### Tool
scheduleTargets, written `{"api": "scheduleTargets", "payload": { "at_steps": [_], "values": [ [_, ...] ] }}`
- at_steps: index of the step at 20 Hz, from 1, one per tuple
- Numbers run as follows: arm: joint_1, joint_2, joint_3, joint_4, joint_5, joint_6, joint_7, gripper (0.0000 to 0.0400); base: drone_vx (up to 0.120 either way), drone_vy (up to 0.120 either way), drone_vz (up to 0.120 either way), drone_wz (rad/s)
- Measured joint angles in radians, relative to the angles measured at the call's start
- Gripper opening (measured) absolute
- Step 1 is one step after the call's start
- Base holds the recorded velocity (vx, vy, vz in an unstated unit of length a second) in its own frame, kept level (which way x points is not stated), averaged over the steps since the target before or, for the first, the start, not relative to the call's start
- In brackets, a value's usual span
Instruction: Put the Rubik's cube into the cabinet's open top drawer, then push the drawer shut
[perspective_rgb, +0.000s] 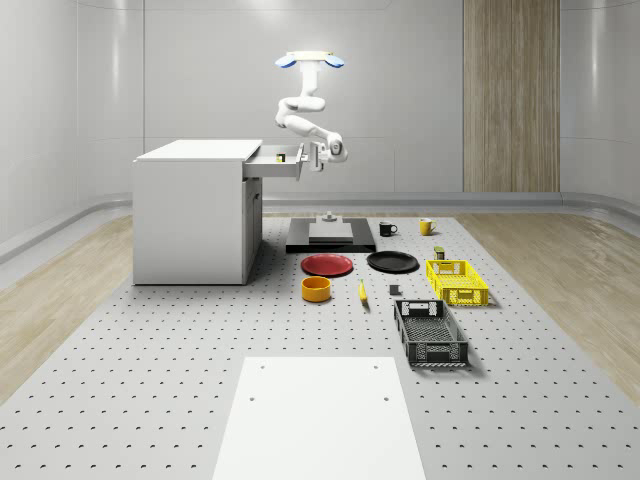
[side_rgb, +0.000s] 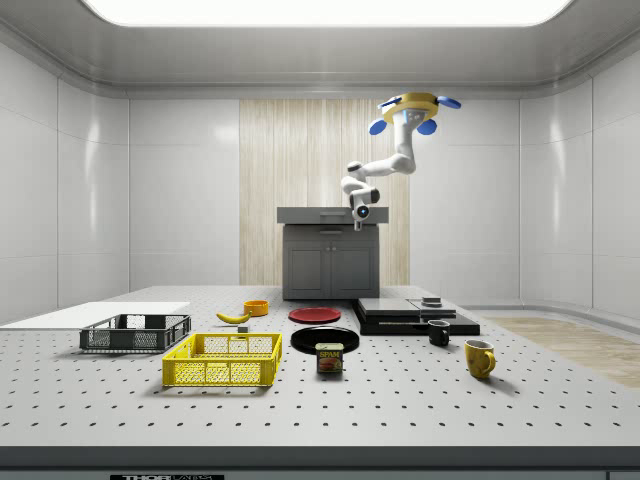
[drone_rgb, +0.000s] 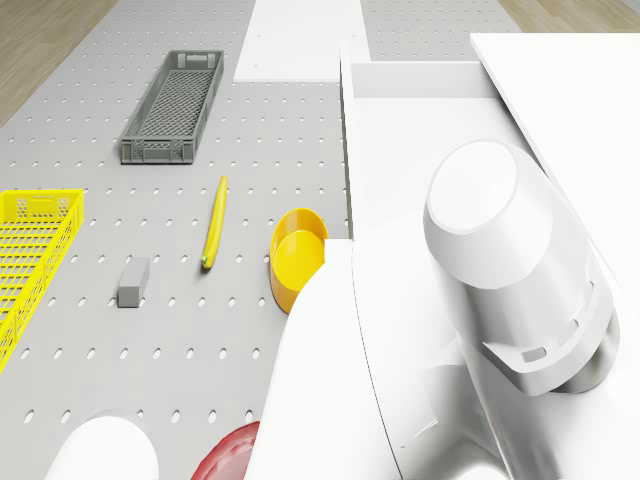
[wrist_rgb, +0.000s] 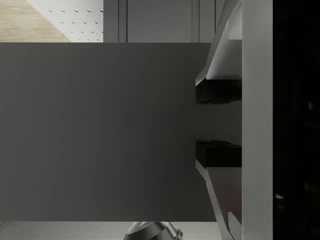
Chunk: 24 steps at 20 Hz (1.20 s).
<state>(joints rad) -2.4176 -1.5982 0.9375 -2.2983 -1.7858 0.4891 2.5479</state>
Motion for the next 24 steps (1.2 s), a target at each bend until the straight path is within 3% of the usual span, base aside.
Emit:
{"api": "scheduleTargets", "payload": {
  "at_steps": [2, 4, 6, 7, 12, 14, 17, 19, 22, 23, 24],
  "values": [
    [0.018, -0.014, -0.011, -0.017, -0.014, 0.009, 0.004, 0.0106, 0.0, 0.0, 0.0, 0.0],
    [0.032, -0.022, -0.031, -0.041, -0.006, 0.02, 0.061, 0.0106, 0.0, 0.0, 0.0, 0.0],
    [0.057, -0.038, -0.038, -0.055, -0.041, 0.028, 0.018, 0.0105, 0.0, 0.0, 0.0, 0.0],
    [0.066, -0.032, -0.055, -0.074, -0.03, 0.029, 0.088, 0.0106, 0.0, 0.0, 0.0, 0.0],
    [0.138, -0.067, -0.068, -0.106, -0.134, 0.042, -0.038, 0.0105, 0.0, 0.0, 0.0, 0.0],
    [0.158, -0.068, -0.093, -0.133, -0.137, 0.047, 0.019, 0.0105, 0.0, 0.0, 0.0, 0.0],
    [0.212, -0.08, -0.096, -0.148, -0.224, 0.045, -0.077, 0.0105, 0.0, 0.0, 0.0, 0.0],
    [0.233, -0.078, -0.124, -0.174, -0.233, 0.048, -0.018, 0.0105, 0.0, 0.0, 0.0, 0.0],
    [0.286, -0.087, -0.125, -0.182, -0.325, 0.047, -0.124, 0.0106, 0.0, 0.0, 0.0, 0.0],
    [0.296, -0.079, -0.152, -0.2, -0.323, 0.045, -0.049, 0.0106, 0.0, 0.0, 0.0, 0.0],
    [0.302, -0.085, -0.156, -0.204, -0.332, 0.05, -0.065, 0.0106, 0.0, 0.0, 0.0, 0.0]
  ]
}}
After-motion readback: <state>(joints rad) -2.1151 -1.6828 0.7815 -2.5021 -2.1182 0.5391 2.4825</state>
